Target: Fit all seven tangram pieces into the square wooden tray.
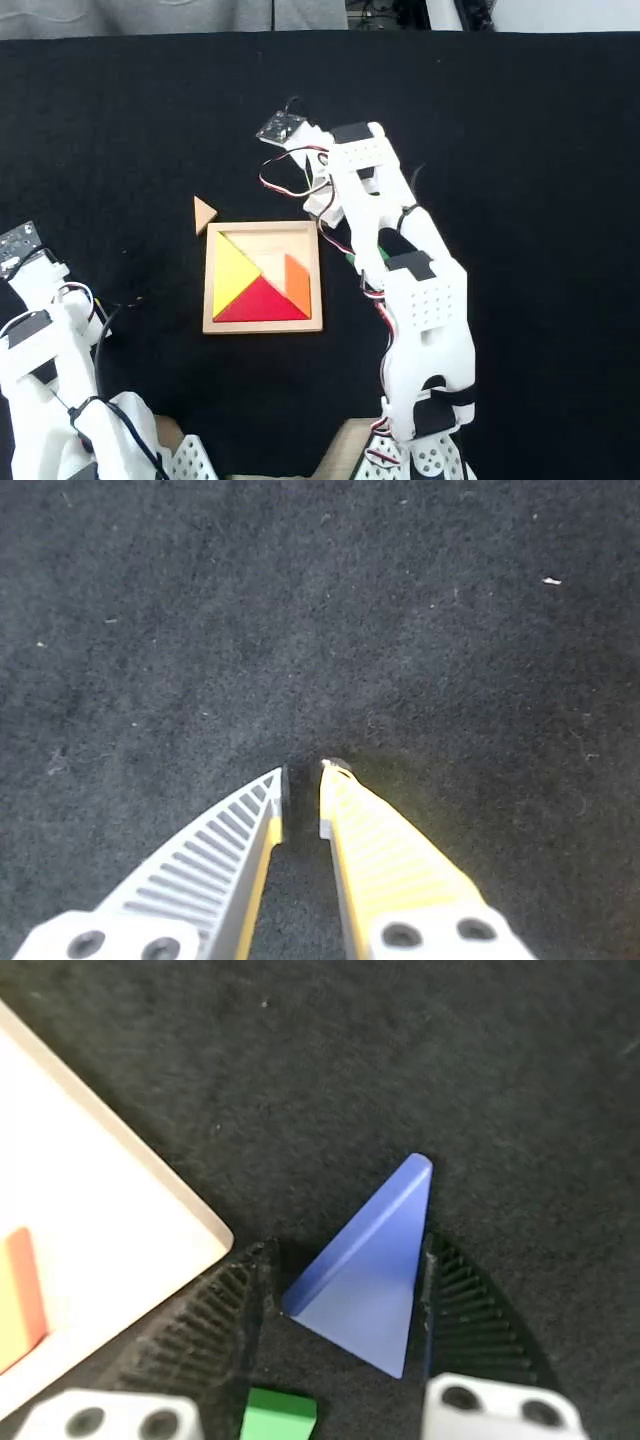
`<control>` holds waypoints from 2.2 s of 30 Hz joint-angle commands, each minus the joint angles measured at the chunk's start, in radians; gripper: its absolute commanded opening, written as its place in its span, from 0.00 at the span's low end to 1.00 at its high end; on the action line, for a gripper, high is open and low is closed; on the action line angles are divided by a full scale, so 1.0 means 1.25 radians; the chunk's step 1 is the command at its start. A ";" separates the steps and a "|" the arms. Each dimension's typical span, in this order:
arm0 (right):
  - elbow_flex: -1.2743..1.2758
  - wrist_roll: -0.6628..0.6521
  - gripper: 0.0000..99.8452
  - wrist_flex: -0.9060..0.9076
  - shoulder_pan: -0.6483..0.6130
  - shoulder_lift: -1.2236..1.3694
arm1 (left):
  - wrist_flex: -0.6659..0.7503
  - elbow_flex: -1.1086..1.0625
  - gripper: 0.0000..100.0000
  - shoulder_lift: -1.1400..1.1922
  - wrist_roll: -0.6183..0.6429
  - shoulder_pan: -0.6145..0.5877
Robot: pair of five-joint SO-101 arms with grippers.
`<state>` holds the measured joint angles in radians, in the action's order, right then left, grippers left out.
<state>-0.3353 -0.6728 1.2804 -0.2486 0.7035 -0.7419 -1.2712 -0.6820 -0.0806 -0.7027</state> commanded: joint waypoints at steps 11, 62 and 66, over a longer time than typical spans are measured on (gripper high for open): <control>-0.158 -0.011 0.20 0.036 0.113 -0.007 | 0.005 0.015 0.08 -0.014 -0.004 0.001; -0.645 -0.179 0.11 0.392 0.044 0.222 | 0.005 0.015 0.08 -0.015 -0.004 0.001; -0.688 -0.093 0.11 0.389 0.044 0.176 | 0.005 0.015 0.08 -0.015 -0.004 0.001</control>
<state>-1.1254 -0.8416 1.7285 -0.1811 1.0180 -0.7419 -1.2712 -0.6820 -0.0806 -0.7027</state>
